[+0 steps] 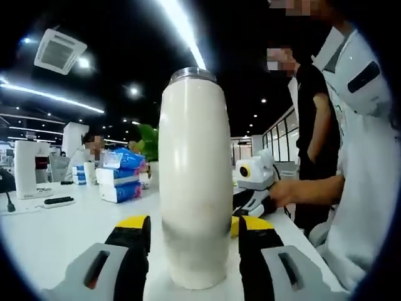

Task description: Grasp the water cup twist off the cup lid place the cup lid on the table

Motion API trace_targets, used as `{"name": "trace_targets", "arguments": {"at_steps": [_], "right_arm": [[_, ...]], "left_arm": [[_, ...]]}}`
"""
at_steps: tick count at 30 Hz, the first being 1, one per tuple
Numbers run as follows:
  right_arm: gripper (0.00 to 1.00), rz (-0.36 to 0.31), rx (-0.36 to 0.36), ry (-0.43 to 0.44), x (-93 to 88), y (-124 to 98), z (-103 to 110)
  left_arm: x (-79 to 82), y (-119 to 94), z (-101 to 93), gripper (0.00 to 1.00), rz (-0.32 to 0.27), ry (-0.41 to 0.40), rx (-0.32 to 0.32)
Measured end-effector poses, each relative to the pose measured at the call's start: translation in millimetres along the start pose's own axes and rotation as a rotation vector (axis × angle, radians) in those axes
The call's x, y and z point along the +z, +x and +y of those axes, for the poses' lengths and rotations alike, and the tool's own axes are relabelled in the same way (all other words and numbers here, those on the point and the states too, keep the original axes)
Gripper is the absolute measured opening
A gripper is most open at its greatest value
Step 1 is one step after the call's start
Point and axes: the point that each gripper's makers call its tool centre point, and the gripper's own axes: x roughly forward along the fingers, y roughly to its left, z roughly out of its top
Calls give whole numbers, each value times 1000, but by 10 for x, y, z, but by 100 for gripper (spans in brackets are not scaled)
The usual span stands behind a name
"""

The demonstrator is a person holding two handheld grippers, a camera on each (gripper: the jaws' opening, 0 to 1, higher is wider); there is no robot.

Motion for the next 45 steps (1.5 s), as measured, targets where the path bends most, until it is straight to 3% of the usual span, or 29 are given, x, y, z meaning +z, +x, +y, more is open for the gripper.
{"name": "trace_targets", "arguments": {"at_steps": [3,7,9,10,11,14,17,23,29,37,45], "right_arm": [[63,2,1,9,14,6,11],[77,-7,-4,53,49,1,29],[81,5,-14,52,32,2,38],[83,10,-18,46,28,2,49],[85,11,-21,47,29,-1,47],[91,7,-47,69,90,-63,36],[95,-4,-57,91,203,-201,70],[95,-37,-77,129,353,-486,124],[94,-23,-95,153,364,-691,141],[95,-6,-103,139,554,-1125,266],[95,-8,-126,101,695,-1404,414]], "left_arm": [[70,-84,13,66,26,-22,17],[126,-304,-55,76,48,-46,44],[55,-444,-65,84,93,-83,81],[53,-482,-64,86,88,-92,88],[19,-574,-60,87,89,-111,111],[-128,-792,-18,89,166,-191,190],[-159,-1031,52,89,182,-254,276],[-284,-1430,0,90,287,-258,396],[-162,-1772,-145,90,272,-301,475],[192,-2310,-300,90,290,-252,595],[414,-2521,-418,90,345,-213,622]]}}
